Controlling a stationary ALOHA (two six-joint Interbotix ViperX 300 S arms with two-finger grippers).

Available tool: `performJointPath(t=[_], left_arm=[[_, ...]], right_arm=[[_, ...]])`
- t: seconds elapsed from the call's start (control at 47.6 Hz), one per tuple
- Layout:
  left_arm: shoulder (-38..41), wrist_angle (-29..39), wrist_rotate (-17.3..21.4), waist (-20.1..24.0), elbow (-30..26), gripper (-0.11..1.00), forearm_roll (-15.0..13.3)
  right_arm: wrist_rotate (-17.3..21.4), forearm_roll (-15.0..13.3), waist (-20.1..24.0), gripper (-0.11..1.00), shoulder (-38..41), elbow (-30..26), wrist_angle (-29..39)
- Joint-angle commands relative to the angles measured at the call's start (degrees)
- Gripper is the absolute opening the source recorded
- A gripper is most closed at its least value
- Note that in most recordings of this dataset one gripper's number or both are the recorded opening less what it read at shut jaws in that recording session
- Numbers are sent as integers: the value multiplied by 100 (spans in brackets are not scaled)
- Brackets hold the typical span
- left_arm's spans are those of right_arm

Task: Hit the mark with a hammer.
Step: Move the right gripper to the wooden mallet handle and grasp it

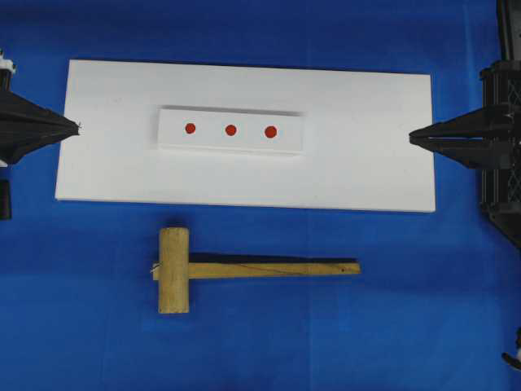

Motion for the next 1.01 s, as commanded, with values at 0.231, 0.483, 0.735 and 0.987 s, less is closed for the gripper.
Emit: performJointPath(t=[0.231,0.483,0.735,0.987], left_arm=[[44,26,-202,-44,-70,0,-53],[35,185,-211,-53,-53,0,-53],[35,185,-211,-44,-26,0,-53],[35,193,-211,-44,0,0,-53]], right_arm=[[229,-9,729,-6,747,-686,158],[633,26,993,-3,2180,-1406,360],[1090,62,1002,35,3841,-2162,571],[1187,193,1151,91,5361,-2716,422]])
